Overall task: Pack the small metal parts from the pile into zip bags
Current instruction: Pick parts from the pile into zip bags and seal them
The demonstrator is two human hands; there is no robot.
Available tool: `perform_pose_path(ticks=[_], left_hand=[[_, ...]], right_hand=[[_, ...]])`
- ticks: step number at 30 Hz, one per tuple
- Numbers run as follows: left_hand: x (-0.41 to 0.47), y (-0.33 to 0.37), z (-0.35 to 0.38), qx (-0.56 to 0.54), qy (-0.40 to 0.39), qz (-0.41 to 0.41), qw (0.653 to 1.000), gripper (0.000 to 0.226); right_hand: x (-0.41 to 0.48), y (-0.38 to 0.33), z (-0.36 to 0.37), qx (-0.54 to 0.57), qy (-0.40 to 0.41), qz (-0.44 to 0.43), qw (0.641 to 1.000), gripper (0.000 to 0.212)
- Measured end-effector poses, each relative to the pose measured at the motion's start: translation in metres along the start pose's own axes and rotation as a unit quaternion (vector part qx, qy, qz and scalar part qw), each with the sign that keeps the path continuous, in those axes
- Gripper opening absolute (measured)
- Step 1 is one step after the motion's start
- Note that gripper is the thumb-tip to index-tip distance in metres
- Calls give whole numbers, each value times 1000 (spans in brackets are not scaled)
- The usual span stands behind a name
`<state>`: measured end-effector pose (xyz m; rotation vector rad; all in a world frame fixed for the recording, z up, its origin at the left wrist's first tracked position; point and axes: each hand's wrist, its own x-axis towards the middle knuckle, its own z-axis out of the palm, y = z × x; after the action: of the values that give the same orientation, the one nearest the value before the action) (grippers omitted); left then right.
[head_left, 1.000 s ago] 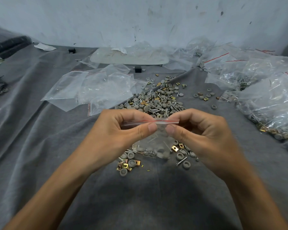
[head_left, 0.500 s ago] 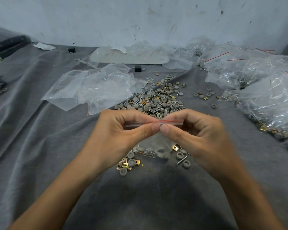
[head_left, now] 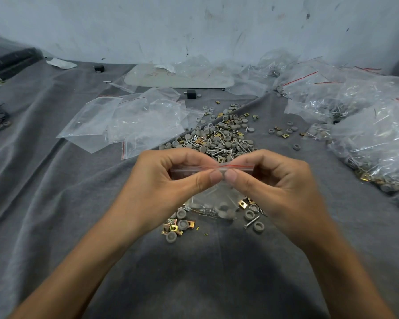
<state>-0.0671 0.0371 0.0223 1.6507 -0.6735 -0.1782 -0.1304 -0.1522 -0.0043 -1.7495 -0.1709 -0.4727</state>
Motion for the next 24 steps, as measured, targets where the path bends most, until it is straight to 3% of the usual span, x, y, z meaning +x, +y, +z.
perform_pose_path(ticks=[6,14,24], left_hand=[[0,1,0,1,-4,4,1000,17],[0,0,-3,25,-2,17,1000,12],[0,-1,-2,12,-1,22,1000,11]], right_hand=[[0,-2,0,3,1,-11,1000,8],[0,-3,-5,-6,-15,7,1000,20],[0,-5,-5,3,-14,-4,1000,13]])
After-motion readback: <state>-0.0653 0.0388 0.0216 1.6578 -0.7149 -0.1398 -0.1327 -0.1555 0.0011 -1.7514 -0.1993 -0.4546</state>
